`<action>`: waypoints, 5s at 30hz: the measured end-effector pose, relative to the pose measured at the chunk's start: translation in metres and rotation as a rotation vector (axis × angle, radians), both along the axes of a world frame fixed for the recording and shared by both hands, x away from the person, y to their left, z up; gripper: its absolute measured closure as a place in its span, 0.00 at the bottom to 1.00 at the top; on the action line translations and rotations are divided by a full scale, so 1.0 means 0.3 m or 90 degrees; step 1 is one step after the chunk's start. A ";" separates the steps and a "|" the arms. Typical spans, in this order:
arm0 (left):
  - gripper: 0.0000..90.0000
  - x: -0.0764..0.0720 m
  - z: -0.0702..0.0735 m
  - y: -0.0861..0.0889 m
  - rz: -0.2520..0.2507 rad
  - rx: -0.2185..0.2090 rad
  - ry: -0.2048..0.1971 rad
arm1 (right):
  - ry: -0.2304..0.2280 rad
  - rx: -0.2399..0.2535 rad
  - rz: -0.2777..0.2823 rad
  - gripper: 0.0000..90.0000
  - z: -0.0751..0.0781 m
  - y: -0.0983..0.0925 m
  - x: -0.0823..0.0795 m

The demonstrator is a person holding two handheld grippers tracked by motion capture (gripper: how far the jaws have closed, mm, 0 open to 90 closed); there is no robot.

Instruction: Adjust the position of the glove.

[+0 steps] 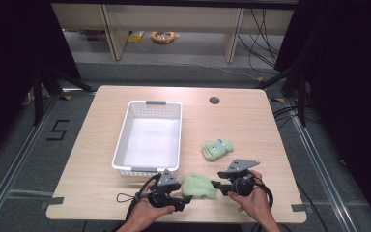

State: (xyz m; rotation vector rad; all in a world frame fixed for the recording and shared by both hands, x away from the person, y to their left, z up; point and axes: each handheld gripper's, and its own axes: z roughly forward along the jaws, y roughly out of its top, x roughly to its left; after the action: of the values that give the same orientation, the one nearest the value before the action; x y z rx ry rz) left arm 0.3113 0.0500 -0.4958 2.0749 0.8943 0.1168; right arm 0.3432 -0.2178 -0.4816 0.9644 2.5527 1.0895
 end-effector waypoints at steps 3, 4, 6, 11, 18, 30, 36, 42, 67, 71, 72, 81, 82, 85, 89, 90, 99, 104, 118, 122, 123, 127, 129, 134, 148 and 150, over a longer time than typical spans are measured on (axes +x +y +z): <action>0.46 0.020 -0.004 -0.013 0.007 0.002 -0.005 | 0.008 0.001 0.007 0.63 -0.008 0.007 0.013; 0.48 0.029 -0.009 -0.016 0.006 0.011 -0.003 | 0.012 -0.005 0.009 0.64 -0.012 0.012 0.020; 0.49 0.034 -0.014 -0.017 0.007 0.010 -0.002 | 0.004 0.009 0.004 0.65 -0.022 0.019 0.023; 0.56 0.041 -0.030 -0.015 0.006 0.022 0.001 | 0.020 -0.016 0.015 0.67 -0.034 0.027 0.032; 0.72 0.036 -0.052 -0.024 -0.005 0.026 0.010 | 0.049 -0.016 0.006 0.72 -0.056 0.039 0.035; 0.83 0.029 -0.043 -0.024 -0.022 0.026 0.002 | 0.061 0.020 0.012 0.92 -0.066 0.029 0.038; 0.86 0.011 -0.013 -0.031 -0.029 -0.012 0.011 | 0.052 0.016 0.026 0.94 -0.027 0.015 0.021; 0.86 -0.015 0.010 -0.062 -0.049 -0.039 0.021 | 0.043 0.032 0.032 0.94 0.026 -0.045 -0.030; 0.85 -0.010 -0.048 -0.141 -0.078 -0.019 0.054 | 0.066 0.003 0.001 0.92 -0.032 -0.101 -0.031; 0.82 -0.013 -0.053 -0.142 -0.075 -0.019 0.062 | 0.073 -0.005 -0.001 0.91 -0.041 -0.093 -0.026; 0.78 -0.011 -0.053 -0.137 -0.078 -0.009 0.062 | 0.069 -0.006 0.002 0.89 -0.042 -0.094 -0.023; 0.50 -0.019 -0.017 -0.101 -0.060 -0.009 0.045 | 0.066 -0.010 -0.006 0.71 -0.023 -0.099 -0.025; 0.50 -0.023 -0.010 -0.095 -0.053 -0.012 0.040 | 0.060 -0.001 -0.013 0.69 -0.020 -0.096 -0.026; 0.44 -0.030 0.004 -0.074 -0.055 -0.006 0.032 | 0.053 -0.010 -0.023 0.65 -0.003 -0.100 -0.021; 0.40 -0.045 0.012 -0.048 -0.039 -0.022 0.036 | 0.024 -0.005 -0.031 0.61 0.014 -0.105 0.008; 0.40 -0.046 0.012 -0.041 -0.041 -0.021 0.034 | 0.013 -0.008 -0.029 0.61 0.021 -0.107 0.020; 0.33 -0.073 0.015 0.005 -0.018 -0.027 0.025 | -0.038 -0.022 -0.076 0.59 0.063 -0.109 0.151; 0.32 -0.087 -0.001 0.042 -0.008 -0.017 0.015 | -0.025 -0.019 -0.091 0.58 0.073 -0.095 0.232; 0.31 -0.093 -0.024 0.071 0.003 -0.003 0.004 | -0.015 -0.037 -0.103 0.60 0.033 -0.041 0.364; 0.31 -0.092 -0.026 0.073 -0.007 0.008 -0.006 | -0.001 -0.038 -0.109 0.61 0.007 -0.024 0.395; 0.31 -0.092 -0.026 0.073 -0.007 0.009 -0.007 | -0.001 -0.038 -0.109 0.61 0.007 -0.024 0.395; 0.30 -0.095 -0.027 0.070 0.008 -0.009 0.000 | 0.016 -0.045 -0.110 0.63 -0.013 -0.015 0.410; 0.30 -0.093 -0.022 0.078 -0.009 0.005 -0.008 | 0.014 -0.049 -0.121 0.63 -0.032 -0.008 0.411; 0.30 -0.091 -0.034 0.077 -0.010 0.013 -0.008 | 0.043 -0.051 -0.125 0.65 -0.035 -0.012 0.411; 0.31 -0.096 -0.040 0.070 -0.003 -0.003 0.006 | 0.027 0.006 -0.134 0.88 -0.074 -0.034 0.416; 0.31 -0.095 -0.041 0.070 -0.002 -0.004 0.006 | 0.025 0.014 -0.130 0.89 -0.074 -0.034 0.418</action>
State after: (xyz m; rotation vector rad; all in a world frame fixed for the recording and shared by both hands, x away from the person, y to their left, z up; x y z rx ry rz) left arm 0.2827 0.0709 -0.5082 2.0728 0.8969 0.1027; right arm 0.4685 -0.2280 -0.5039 1.2316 2.4113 1.0532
